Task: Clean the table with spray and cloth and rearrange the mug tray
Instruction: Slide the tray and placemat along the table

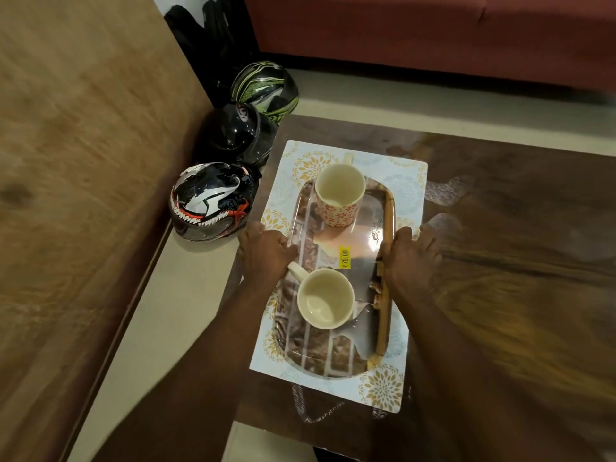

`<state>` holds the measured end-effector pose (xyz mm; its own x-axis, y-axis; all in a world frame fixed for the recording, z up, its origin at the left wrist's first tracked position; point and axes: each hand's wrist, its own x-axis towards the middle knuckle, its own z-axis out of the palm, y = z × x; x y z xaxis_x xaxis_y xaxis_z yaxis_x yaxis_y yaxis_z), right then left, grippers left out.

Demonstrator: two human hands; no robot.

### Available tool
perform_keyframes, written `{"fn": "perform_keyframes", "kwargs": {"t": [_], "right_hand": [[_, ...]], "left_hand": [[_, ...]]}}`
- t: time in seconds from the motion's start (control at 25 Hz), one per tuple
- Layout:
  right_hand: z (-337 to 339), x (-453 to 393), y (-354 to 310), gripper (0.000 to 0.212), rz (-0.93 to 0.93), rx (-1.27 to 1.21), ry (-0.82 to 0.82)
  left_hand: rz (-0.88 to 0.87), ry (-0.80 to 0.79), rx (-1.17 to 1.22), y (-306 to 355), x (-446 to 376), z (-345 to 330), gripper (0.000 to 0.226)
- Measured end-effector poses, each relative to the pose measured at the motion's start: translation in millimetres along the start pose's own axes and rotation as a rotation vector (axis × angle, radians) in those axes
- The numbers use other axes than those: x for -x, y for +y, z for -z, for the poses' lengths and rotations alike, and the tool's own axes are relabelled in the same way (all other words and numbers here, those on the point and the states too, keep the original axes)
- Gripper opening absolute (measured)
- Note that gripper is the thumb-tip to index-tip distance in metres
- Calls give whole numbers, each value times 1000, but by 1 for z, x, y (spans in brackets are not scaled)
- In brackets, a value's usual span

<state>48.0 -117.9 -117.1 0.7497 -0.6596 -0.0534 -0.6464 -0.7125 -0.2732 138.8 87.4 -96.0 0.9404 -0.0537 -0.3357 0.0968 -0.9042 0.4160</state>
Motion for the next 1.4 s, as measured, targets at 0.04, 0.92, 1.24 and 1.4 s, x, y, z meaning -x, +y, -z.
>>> {"fn": "perform_keyframes", "kwargs": {"t": [0.04, 0.92, 1.24, 1.4], "right_hand": [[0, 1, -2, 28, -46, -25, -35], [-7, -27, 31, 17, -323, -406, -188], [39, -39, 143, 15, -324, -429, -123], [69, -50, 221, 19, -328, -395, -95]], "left_hand": [[30, 14, -8, 3, 1, 0, 16], [5, -97, 269, -2, -12, -27, 29], [-19, -153, 283, 98, 40, -87, 39], [-63, -168, 246, 163, 71, -132, 52]]}}
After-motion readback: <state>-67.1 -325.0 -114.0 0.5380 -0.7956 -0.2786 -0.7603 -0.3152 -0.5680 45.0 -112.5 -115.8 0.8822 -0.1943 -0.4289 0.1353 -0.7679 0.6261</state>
